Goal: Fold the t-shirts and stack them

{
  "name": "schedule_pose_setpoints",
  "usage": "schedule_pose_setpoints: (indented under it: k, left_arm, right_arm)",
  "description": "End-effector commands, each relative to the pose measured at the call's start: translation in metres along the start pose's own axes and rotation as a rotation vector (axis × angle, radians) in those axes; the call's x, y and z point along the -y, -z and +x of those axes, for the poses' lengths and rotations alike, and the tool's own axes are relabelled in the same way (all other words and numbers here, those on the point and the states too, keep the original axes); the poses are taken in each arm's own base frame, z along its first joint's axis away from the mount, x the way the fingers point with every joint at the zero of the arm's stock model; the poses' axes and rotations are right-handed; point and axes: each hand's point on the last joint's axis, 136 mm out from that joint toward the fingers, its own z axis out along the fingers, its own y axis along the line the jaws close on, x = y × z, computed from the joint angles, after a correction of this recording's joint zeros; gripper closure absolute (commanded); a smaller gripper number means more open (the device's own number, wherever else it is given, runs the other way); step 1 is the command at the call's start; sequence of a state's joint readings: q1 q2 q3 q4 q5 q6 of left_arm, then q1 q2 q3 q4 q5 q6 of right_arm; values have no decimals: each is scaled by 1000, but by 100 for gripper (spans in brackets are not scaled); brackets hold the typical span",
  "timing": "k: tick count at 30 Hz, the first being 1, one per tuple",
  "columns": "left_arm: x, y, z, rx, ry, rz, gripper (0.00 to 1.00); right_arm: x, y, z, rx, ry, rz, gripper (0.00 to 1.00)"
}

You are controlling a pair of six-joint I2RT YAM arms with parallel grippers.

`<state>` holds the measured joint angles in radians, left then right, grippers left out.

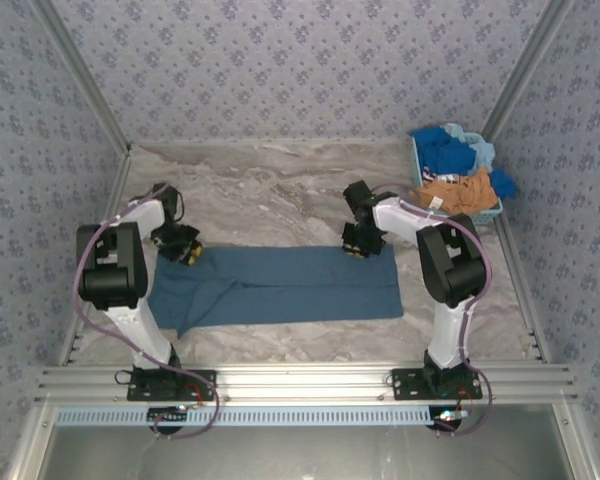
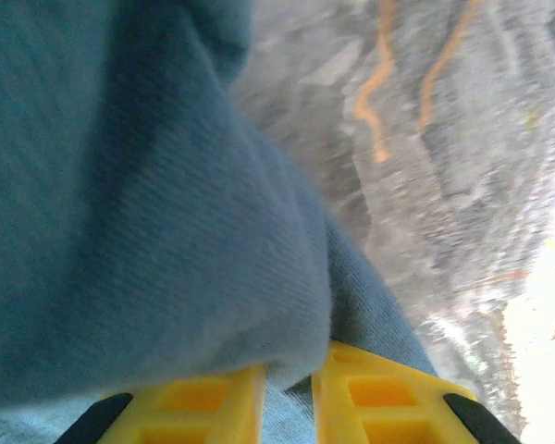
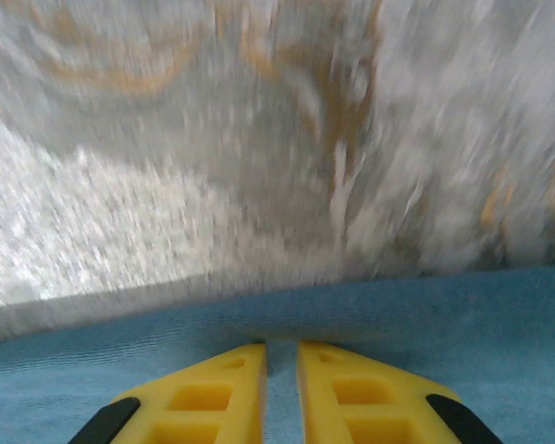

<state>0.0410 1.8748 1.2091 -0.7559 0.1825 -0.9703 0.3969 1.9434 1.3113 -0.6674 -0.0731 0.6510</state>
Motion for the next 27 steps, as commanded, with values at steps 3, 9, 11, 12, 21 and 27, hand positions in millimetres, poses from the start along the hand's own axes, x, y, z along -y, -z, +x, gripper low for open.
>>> schedule_pose_setpoints:
  k: [3, 9, 11, 12, 21, 27]
  left_arm:
    - [41, -24, -19, -38, -48, 76, 77]
    - [99, 1, -50, 40, -150, 160, 73]
    - [107, 24, -47, 91, -190, 178, 70]
    - [109, 35, -43, 126, -225, 185, 67]
    - [91, 31, 9, 87, -399, 287, 54]
    - [66, 10, 20, 41, -499, 219, 53]
  right_arm:
    - [31, -13, -24, -62, -132, 36, 80]
    - [25, -8, -73, -20, -97, -38, 80]
    - [14, 8, -86, 36, -47, -64, 78]
    - [9, 18, -91, 66, -22, -74, 76]
    - [-32, 74, -67, 133, 84, -248, 57]
    - [-47, 91, -44, 128, 102, -355, 53]
